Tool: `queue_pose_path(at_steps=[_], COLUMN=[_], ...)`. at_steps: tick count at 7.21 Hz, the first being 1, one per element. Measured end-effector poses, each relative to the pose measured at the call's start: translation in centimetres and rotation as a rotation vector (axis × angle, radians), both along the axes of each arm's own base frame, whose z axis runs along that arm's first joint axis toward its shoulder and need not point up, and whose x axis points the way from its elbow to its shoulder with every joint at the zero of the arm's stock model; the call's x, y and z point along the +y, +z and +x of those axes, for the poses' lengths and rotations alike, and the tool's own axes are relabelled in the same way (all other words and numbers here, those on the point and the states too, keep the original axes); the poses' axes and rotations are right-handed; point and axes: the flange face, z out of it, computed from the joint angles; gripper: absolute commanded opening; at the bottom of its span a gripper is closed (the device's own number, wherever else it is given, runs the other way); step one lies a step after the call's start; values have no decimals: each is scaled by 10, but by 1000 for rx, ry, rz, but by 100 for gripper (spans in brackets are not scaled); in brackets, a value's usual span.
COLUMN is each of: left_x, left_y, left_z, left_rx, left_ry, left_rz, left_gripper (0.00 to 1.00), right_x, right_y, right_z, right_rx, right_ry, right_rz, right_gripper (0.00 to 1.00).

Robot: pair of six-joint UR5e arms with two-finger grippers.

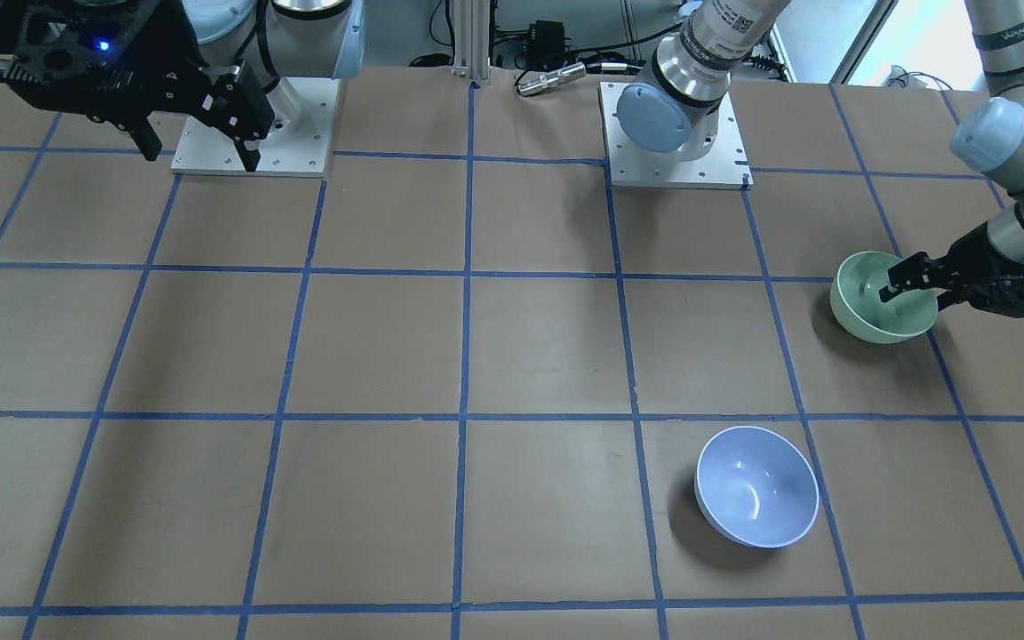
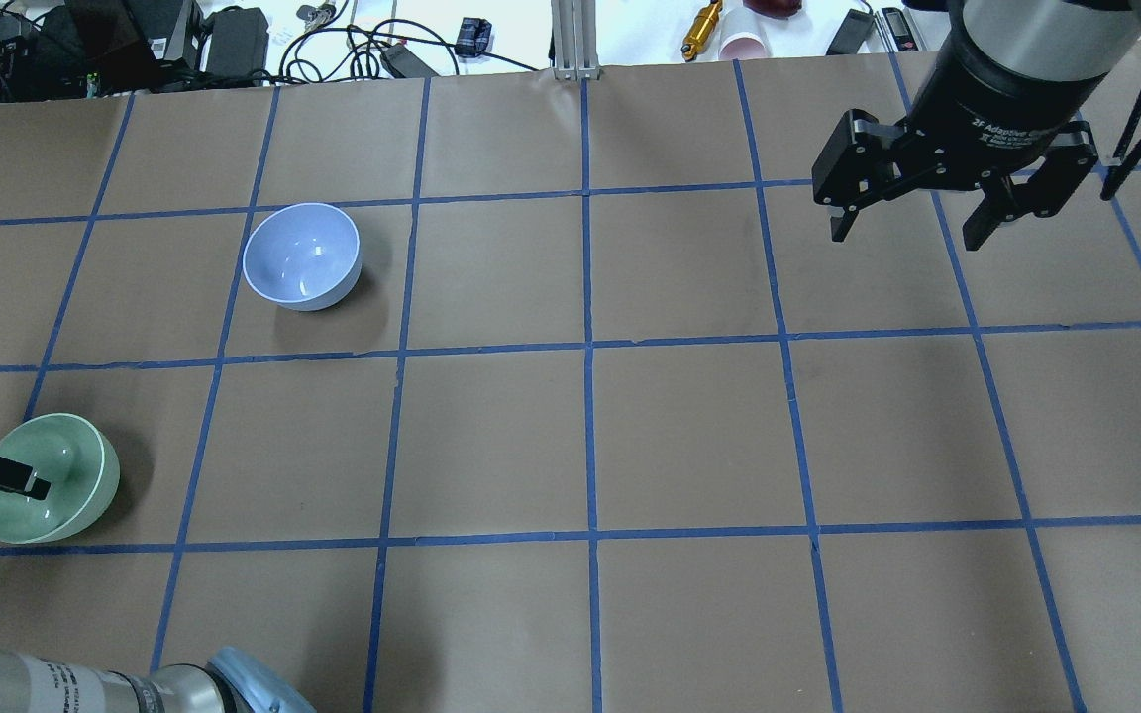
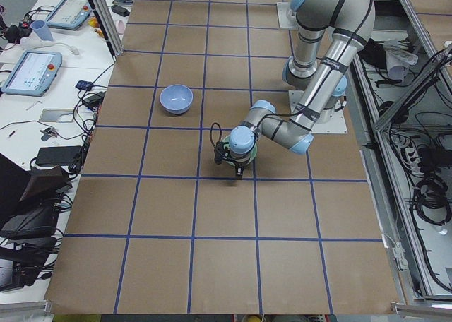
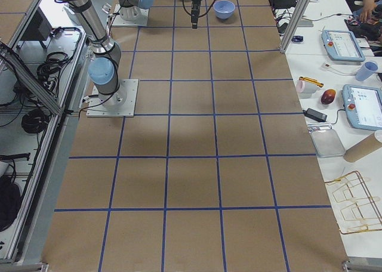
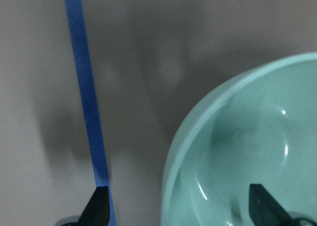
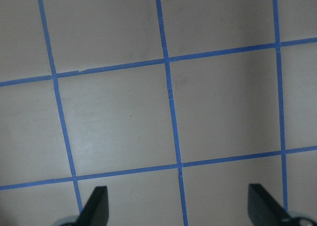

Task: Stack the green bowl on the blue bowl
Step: 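Close the left gripper on the green bowl's rim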

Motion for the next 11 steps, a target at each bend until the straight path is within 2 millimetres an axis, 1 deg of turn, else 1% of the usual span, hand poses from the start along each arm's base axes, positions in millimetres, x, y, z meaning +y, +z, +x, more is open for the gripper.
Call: queue_pose_path(at_steps=[1,2,3,5,11], left_x=[0,0,0,0,0], left_y=[-2,-3,-3,-4,-4], left_z=[0,0,0,0,-1], left_rx=[2,4,6,8,13], left_ry=[1,1,3,5,0], left_rz=[1,2,2,3,-3], left_gripper=[100,92,51,0,0], right_x=[0,0,0,0,0], right_y=[0,0,0,0,0], right_z=[0,0,0,0,0], right_rx=[0,0,0,0,0], right_ry=[0,0,0,0,0], right_rz=[0,0,0,1,-1], right_gripper=[100,100,100,100,100])
